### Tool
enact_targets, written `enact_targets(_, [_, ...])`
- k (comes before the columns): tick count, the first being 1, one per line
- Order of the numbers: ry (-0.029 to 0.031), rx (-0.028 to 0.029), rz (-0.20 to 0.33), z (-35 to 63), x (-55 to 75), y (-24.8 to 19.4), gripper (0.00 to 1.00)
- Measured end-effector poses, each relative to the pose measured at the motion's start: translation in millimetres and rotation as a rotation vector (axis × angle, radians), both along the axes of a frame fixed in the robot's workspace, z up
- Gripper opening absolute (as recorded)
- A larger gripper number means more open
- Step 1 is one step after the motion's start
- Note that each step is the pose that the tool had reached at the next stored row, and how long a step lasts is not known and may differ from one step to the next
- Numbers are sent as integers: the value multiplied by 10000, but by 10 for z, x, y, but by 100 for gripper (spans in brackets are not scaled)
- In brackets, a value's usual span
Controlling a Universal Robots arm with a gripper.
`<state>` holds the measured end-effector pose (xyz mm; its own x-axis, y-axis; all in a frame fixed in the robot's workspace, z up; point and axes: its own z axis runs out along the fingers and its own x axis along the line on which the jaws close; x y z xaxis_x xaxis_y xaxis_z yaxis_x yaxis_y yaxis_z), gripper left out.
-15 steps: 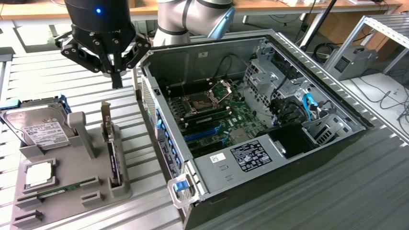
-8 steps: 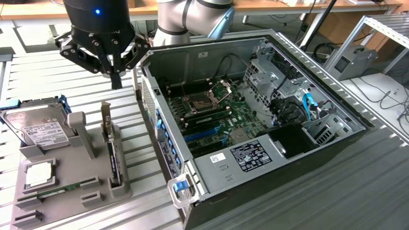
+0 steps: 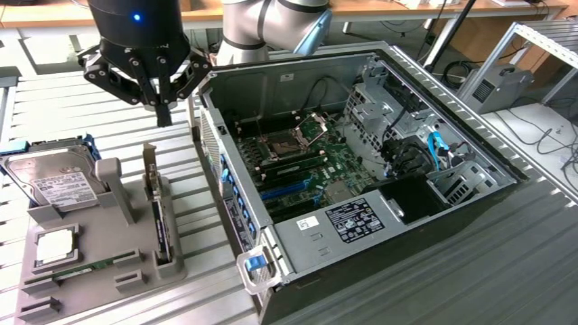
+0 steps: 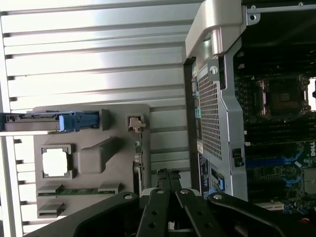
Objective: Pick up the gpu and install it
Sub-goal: 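Reach for the gpu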
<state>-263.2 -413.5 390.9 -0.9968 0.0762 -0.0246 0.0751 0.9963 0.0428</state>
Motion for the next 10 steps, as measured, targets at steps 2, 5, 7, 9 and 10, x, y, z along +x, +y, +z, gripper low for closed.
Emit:
enact_targets(2, [0, 0, 0, -1, -2, -3, 11])
enact_targets(5, [0, 0, 0, -2, -7, -7, 11])
enact_targets(7, [0, 0, 0, -2, -10, -11, 11])
enact_targets(9, [0, 0, 0, -3, -13, -14, 11])
enact_targets(10, [0, 1, 0, -4, -18, -18, 11])
